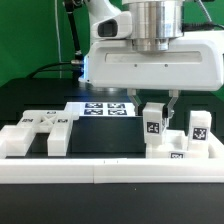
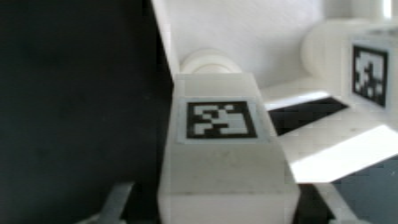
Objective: Assemble chair
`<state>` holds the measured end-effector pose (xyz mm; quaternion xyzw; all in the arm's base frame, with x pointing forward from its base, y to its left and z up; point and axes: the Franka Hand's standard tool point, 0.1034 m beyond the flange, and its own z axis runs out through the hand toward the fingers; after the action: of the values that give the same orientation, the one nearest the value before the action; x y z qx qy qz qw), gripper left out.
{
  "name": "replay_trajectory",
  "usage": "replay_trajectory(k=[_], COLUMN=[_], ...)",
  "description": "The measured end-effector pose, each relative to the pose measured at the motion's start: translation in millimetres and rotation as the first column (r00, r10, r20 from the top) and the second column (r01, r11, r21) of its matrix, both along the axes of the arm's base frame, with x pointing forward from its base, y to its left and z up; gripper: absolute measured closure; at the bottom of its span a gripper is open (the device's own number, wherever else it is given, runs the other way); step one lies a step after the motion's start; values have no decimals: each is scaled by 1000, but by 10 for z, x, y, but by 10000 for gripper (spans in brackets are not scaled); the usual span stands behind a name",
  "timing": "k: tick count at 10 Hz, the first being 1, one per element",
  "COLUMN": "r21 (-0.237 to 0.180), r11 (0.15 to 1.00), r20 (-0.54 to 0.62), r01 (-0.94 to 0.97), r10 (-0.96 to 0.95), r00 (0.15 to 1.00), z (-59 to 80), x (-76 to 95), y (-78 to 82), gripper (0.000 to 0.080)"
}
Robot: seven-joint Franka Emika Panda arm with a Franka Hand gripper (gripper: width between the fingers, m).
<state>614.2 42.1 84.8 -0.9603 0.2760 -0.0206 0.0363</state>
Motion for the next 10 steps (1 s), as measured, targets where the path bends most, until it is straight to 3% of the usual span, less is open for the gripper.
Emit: replay_trajectory(k=[4, 7, 10], r21=[16, 28, 44], r11=[938, 818, 621], r20=[-21, -29, -61], r01=[347, 574, 782], r10=[-347, -574, -780], r00=[938, 819, 623], z=[-4, -6, -8], x=[-3, 9, 12], y=[54, 49, 71], gripper=[509, 509, 508])
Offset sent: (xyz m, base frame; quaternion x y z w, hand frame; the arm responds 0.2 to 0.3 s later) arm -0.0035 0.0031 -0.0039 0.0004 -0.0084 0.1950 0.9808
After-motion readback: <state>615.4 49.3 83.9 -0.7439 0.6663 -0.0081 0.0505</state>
